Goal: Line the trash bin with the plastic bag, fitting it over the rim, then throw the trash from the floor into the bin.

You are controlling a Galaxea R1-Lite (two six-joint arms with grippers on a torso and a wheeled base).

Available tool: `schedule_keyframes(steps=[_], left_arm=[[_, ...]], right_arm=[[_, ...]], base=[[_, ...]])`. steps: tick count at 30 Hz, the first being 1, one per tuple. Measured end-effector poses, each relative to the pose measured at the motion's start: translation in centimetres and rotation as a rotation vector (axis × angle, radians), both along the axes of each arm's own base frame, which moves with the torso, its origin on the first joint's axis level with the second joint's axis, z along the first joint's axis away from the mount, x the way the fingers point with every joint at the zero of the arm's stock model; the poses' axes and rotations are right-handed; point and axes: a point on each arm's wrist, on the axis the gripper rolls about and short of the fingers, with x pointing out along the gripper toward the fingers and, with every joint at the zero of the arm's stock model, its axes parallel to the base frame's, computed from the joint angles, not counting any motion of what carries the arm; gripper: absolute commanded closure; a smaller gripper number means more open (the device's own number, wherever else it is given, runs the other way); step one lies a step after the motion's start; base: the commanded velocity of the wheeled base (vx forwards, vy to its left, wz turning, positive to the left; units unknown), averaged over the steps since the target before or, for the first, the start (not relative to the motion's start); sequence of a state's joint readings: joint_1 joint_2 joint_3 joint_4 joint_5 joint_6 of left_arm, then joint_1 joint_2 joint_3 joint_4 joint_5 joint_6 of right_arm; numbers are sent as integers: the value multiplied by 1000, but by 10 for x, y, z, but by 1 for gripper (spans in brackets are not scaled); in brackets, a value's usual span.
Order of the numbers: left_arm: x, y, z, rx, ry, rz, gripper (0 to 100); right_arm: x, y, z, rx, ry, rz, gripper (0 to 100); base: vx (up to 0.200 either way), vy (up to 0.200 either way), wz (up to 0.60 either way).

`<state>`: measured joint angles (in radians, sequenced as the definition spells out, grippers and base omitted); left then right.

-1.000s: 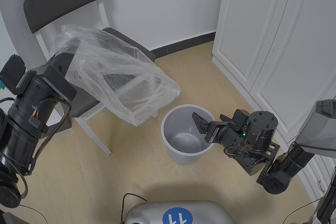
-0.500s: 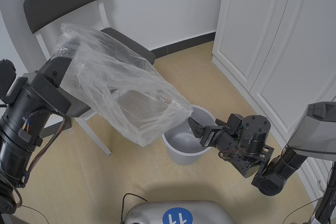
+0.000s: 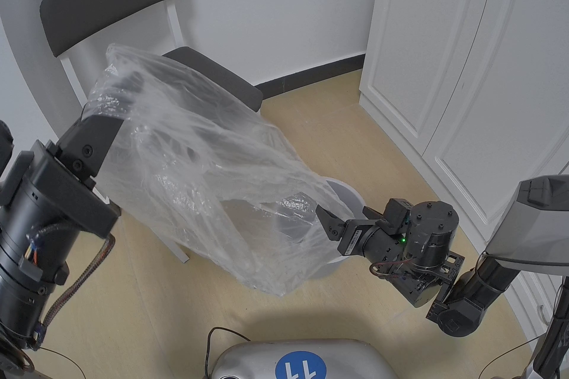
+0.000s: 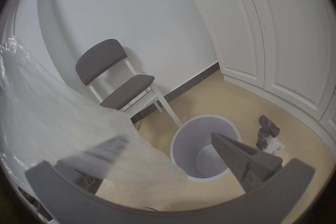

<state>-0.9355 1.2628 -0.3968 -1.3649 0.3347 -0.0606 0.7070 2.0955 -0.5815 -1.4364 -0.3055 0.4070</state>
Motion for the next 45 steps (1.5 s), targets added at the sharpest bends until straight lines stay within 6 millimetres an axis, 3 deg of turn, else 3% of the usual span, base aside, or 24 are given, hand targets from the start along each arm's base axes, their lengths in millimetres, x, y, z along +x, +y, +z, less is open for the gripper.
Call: schedule_keyframes(steps=[26,45], left_arm=[[-2,7,7,-22,-28,21,100],[-3,7,7,-20,-28,17,100]], right_arm=[[-15,-20,-26,-194,75,61,0],[-35,-23,-7,-207,86,99,0]], base=[[0,0,0],[0,0,0]])
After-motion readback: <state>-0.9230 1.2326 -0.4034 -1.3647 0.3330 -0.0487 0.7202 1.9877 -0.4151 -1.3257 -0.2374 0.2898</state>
